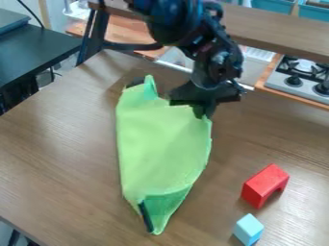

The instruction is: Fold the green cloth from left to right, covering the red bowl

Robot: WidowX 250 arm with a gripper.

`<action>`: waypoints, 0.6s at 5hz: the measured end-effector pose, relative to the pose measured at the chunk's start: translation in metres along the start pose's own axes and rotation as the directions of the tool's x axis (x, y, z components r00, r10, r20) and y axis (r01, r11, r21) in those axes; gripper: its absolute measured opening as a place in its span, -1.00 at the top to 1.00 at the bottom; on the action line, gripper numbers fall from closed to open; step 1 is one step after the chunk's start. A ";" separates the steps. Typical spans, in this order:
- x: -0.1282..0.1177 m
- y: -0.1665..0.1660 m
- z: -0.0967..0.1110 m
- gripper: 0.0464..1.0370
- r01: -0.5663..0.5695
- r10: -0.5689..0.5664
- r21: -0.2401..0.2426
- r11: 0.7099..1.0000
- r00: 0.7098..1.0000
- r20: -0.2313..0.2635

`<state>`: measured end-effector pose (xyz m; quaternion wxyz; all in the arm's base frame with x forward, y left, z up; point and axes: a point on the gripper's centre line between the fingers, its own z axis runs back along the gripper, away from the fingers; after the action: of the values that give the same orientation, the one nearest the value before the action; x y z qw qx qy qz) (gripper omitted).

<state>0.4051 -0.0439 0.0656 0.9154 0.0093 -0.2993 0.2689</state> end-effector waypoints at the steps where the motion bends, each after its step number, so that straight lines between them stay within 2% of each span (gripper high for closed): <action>1: -0.004 -0.008 -0.010 0.64 0.022 -0.022 0.003 1.000 1.000 -0.004; 2: -0.004 -0.015 -0.019 0.11 0.059 -0.059 0.001 0.998 0.998 -0.019; 3: 0.000 -0.022 -0.017 -0.48 0.107 -0.106 0.005 0.994 0.994 -0.034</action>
<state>0.4253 -0.0593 0.0547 0.9334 0.0237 -0.2818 0.2208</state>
